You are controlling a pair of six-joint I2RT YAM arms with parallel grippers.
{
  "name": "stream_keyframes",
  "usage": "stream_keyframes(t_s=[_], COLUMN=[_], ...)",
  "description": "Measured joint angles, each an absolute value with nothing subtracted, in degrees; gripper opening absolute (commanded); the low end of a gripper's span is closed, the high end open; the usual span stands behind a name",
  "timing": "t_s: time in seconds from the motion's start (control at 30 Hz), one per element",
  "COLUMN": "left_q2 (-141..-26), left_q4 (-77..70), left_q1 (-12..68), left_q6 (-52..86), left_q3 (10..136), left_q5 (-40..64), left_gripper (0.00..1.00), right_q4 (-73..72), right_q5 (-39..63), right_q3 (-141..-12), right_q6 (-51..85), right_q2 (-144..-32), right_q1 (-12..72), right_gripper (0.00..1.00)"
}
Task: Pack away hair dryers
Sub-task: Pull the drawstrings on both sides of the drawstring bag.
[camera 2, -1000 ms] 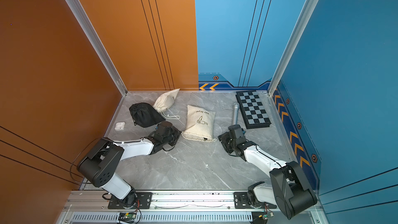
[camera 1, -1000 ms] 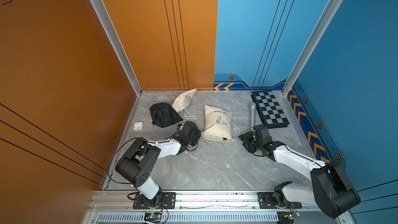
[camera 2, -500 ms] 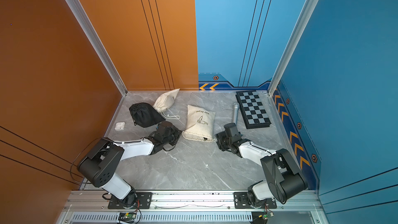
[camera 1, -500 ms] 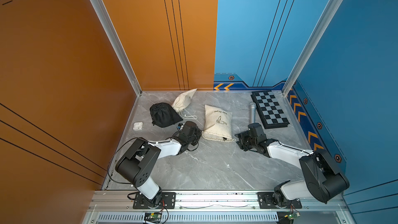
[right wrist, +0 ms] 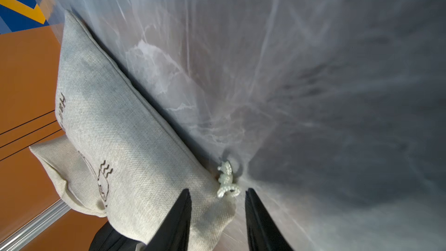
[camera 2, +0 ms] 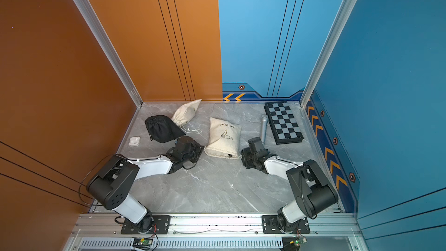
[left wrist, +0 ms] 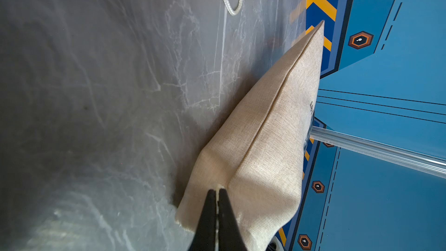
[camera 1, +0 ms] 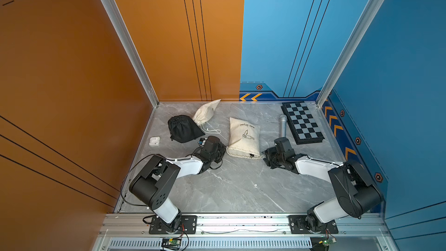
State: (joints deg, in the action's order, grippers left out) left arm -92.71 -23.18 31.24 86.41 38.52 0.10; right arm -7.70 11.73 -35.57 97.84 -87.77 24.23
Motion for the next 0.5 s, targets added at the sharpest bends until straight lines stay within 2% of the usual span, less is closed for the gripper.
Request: stream_keyframes(t_s=[0.23, 0.5], left_q2=[-92.71, -92.71], left_q4=[-23.86, -24.67], left_q1=[31.24, 31.24], left_q6=[86.41, 86.43], left_q3=[38.24, 38.24], left_q5=[0.23, 0.4], left_gripper=[0.0, 0.0], right_q4=[-8.43, -9.98], right_q5=[11.7, 11.73], right_q3=[-36.6, -37.19], right_q6=[98.02, 98.69], right_q2=[-90.15, -91.68], right_q1=[24.21, 24.21], right_gripper=[0.36, 0.28])
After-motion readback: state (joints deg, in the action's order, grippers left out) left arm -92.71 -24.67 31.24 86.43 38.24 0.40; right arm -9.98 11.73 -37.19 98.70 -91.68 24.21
